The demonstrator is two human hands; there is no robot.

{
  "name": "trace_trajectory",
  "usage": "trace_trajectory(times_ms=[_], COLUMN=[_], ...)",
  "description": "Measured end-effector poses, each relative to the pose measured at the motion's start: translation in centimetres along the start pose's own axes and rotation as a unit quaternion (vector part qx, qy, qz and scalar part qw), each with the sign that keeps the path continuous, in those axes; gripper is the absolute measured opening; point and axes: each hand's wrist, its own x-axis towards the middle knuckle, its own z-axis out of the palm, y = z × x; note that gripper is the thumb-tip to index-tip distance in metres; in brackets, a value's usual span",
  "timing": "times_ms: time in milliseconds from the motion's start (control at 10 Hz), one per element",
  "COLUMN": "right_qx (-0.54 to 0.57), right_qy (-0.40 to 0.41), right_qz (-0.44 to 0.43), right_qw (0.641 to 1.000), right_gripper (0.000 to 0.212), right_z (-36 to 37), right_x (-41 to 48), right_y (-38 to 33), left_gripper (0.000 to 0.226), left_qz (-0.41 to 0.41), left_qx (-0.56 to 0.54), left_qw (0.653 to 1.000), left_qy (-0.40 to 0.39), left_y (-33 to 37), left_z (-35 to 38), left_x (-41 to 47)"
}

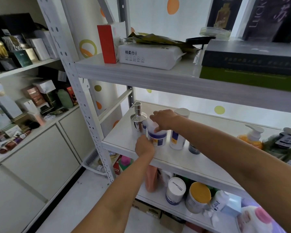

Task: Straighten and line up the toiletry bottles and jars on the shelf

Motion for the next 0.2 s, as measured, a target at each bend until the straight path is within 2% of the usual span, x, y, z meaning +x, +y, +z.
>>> trace_trajectory(times_ms=[100, 200], right_qx=[-0.033, -0.056], right_qy=[0.012, 0.030], right_qz=[-0.010, 0.005], right_qw=[0.999, 0.998], right_gripper=[0.070, 0.086], right_z=[-0.1, -0.1], right_x=[-0.4, -1.5], right_y=[0.6, 1.4], left_gripper=[0.047, 0.071], left_qz=[0.121, 0.208], left_qx=[0.103, 0.172], left_qw=[0.985, 0.958], left_qy=[0.071, 0.099], left_y=[-0.6, -0.9], left_z=[-0.6, -1.9], left_x=[0.2, 0.4])
